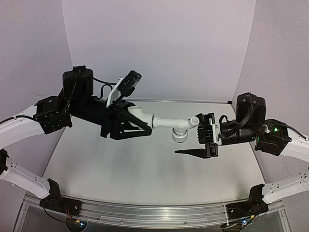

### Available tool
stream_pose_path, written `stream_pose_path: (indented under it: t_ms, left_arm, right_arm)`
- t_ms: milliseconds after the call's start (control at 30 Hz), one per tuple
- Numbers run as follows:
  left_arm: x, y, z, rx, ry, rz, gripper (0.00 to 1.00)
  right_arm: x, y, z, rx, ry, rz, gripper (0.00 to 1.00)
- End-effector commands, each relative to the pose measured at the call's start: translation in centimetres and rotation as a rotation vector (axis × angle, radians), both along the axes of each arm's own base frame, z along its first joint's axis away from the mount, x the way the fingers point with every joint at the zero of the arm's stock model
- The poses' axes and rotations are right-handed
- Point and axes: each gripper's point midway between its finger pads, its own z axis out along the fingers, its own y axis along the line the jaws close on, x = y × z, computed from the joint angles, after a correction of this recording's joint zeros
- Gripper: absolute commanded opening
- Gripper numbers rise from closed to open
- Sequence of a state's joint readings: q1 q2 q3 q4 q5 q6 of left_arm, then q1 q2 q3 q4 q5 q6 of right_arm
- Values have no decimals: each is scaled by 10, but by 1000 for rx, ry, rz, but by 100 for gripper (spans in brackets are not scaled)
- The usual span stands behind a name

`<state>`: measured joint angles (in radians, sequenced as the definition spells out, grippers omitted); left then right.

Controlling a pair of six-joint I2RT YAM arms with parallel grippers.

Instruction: Install the water faucets

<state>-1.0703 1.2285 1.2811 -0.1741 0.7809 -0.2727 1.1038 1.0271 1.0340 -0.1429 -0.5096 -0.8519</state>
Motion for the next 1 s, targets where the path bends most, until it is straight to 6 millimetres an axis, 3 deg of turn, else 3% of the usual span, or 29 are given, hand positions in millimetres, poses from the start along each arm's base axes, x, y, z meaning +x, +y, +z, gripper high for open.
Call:
stream_pose_path:
  t_ms: [0,167,267,333,467,667,833,967]
  left_arm:
    - [34,0,24,-94,-55,187,0]
    - [45,4,17,-70,-90,258,0]
    - [53,7,11,-47,-115,313,0]
    - [58,7,8,-28,-101,338,0]
    - [62,1,-1,41,-11,335,0]
    - [55,6,4,14,132,305,0]
    - [40,9,23,-21,273,214,0]
    - [29,4,28,4,365,128,0]
  right_arm:
    - [-25,-2,34,87,-16,118,62]
    - [-5,4,49,142,197,-14,86]
    - [4,3,50,155,341,-84,95]
    - [9,-6,49,168,313,-127,98]
    - [32,-33,56,205,112,-297,98]
    - [20,-63,60,182,-230,-282,98]
    - [16,-69,43,95,-566,-243,98]
    - [27,-65,36,88,-905,-290,98]
